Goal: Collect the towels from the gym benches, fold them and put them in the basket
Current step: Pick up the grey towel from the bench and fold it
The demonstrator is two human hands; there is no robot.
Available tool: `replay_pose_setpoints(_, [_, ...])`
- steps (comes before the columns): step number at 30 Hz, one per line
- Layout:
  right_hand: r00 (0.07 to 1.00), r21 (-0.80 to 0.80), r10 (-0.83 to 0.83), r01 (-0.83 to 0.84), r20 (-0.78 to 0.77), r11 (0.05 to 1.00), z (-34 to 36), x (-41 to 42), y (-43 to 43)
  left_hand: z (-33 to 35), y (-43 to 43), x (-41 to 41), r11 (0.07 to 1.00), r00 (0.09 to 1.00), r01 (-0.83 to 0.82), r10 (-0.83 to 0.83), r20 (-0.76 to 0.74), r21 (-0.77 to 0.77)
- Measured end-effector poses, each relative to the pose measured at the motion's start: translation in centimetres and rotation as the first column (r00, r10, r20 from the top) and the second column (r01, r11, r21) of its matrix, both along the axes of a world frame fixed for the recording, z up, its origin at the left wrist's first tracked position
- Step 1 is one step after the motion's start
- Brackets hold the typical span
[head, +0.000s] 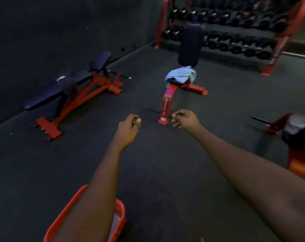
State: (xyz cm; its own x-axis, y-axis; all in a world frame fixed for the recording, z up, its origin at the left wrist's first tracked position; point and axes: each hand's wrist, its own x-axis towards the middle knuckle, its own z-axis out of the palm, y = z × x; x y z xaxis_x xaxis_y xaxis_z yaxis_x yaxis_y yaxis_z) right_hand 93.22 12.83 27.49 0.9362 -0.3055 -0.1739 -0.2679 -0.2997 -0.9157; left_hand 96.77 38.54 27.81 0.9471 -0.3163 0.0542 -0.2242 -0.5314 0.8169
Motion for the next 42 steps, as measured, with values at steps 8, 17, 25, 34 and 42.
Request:
replay_pose_setpoints(8, [0.934,0.048,-0.350,0.348,0.067,0.936,1.3,-7.0,-22.8,1.0,-24.5,0.8,0.956,0.957,0.288,-0.287,0.039,-0.052])
replay_pose_setpoints(17, [0.790,0.105,-0.609,0.601,0.067,0.792,-0.8,-10.1,-42.2,1.2,-48.7,3.5,0.820,0.820,0.573,-0.573,0.007,0.003])
replay_pose_setpoints(25, [0.612,0.165,-0.790,0.776,0.037,0.609,-4.0,-4.6,-56.7,-1.0,-68.2,13.5,0.644,0.645,0.764,-0.763,-0.037,0.049])
replay_pose_setpoints(34, [0.382,0.131,-0.918,0.921,-0.110,0.368,-7.8,3.8,-68.8,-2.8,-88.5,24.3,0.393,0.413,0.906,-0.902,-0.126,0.157])
replay_pose_setpoints(42, [0.168,0.188,-0.957,0.974,-0.236,0.124,-16.1,5.7,-81.1,-9.2,-106.3,27.3,0.151,0.205,0.960,-0.954,-0.220,0.237])
